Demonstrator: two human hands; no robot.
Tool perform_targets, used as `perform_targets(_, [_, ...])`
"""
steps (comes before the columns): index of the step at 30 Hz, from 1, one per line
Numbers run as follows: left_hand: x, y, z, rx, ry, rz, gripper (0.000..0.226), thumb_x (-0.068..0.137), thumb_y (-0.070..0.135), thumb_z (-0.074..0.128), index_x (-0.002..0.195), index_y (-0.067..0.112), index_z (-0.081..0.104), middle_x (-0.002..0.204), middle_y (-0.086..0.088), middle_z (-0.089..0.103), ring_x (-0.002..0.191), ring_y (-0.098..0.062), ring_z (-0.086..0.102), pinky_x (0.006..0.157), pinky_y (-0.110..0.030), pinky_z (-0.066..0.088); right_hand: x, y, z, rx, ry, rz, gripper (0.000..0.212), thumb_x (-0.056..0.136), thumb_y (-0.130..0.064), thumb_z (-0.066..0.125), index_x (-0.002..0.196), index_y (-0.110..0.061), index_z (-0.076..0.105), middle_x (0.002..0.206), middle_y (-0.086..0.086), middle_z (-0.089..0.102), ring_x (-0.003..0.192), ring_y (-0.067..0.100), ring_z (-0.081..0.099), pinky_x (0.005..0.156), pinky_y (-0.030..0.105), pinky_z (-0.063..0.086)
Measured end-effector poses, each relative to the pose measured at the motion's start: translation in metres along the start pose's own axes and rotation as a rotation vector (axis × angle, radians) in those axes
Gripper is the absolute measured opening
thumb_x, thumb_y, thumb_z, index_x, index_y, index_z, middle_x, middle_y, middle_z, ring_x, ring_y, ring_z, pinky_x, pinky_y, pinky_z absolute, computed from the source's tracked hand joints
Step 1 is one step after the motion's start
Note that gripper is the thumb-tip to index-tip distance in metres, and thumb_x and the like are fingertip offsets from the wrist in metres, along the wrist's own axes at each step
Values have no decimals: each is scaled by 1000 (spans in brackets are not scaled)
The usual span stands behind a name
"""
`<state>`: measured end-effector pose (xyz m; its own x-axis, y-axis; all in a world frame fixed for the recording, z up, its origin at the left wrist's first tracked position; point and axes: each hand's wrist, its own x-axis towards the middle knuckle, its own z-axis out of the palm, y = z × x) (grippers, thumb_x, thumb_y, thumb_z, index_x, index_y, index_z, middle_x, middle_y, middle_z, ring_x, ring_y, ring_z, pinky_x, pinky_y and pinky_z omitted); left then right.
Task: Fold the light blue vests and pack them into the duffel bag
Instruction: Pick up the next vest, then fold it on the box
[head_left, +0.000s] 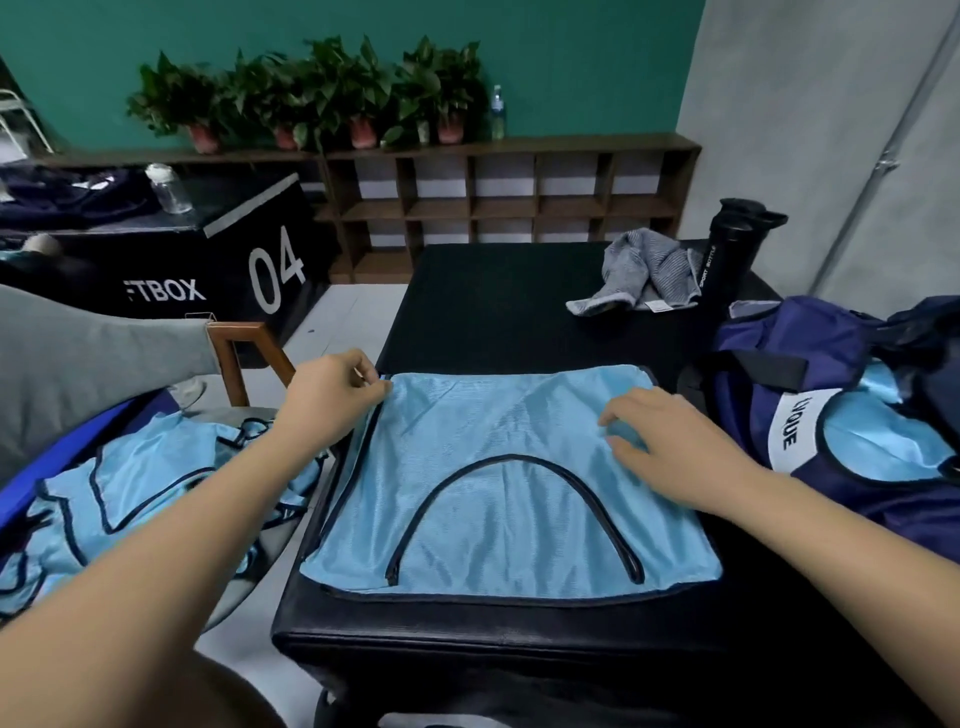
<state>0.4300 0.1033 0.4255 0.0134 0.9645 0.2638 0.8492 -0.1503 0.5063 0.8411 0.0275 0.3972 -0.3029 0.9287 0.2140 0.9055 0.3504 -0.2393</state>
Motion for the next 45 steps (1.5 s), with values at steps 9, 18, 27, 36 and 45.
perform_targets(9, [49,-17,43,311,1,-63,27,86,42,73,75,21,60,74,0,63,75,-24,63,56,-31,46,26,42,34,-254,13,17,39,104,-36,48,142,-29,57,133,-9,54,132,16,48,115,36,28])
perform_targets(18, [67,-53,34,-133,-122,-508,42,89,39,73,84,-2,75,71,-10,63,66,-27,56,59,-31,45,30,49,30,-276,-106,132,55,106,-61,34,156,-39,40,153,-18,42,136,10,42,115,38,24])
perform_targets(27, [55,-43,11,5,-285,-461,63,83,66,79,99,10,54,84,-8,66,68,-26,63,52,-29,48,34,51,19,-196,3,41,46,97,-51,60,139,-33,59,139,-11,48,129,16,47,112,38,30])
perform_targets(36, [51,-45,11,154,-507,-394,51,81,49,85,95,0,77,75,-7,65,66,-26,58,62,-31,46,54,64,21,-167,-48,181,54,108,-45,46,158,-28,39,148,-2,54,139,21,43,118,44,28])
perform_targets(45, [81,-31,24,239,-484,-325,37,82,46,81,89,10,77,91,-10,72,82,-26,64,69,-34,48,42,51,0,-232,-114,208,37,95,-38,59,132,-36,51,97,-12,60,103,20,48,100,41,34])
